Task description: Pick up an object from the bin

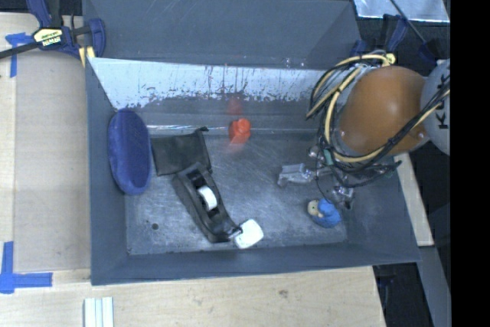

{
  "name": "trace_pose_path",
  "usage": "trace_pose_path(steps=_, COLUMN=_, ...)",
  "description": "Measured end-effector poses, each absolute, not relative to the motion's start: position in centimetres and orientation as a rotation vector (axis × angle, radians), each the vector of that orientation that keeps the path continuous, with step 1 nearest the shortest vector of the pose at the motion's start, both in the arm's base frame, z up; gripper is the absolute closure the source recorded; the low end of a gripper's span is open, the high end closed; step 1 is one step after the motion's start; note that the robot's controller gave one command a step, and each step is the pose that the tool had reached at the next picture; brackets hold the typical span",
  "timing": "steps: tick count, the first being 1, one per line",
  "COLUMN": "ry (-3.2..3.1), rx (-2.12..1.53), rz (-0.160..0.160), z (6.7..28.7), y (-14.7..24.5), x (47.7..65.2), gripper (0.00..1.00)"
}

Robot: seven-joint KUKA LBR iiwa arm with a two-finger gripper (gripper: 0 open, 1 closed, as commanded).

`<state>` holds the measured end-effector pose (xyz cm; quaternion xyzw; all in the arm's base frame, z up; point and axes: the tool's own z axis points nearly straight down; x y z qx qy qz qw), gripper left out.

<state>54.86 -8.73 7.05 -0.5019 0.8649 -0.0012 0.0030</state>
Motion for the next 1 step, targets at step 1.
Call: trace_pose_path(steps=1, ry=2.188, rx=-2.254, rz=0.002, z=6.95, y=-8.96, x=51.48, gripper=0.0)
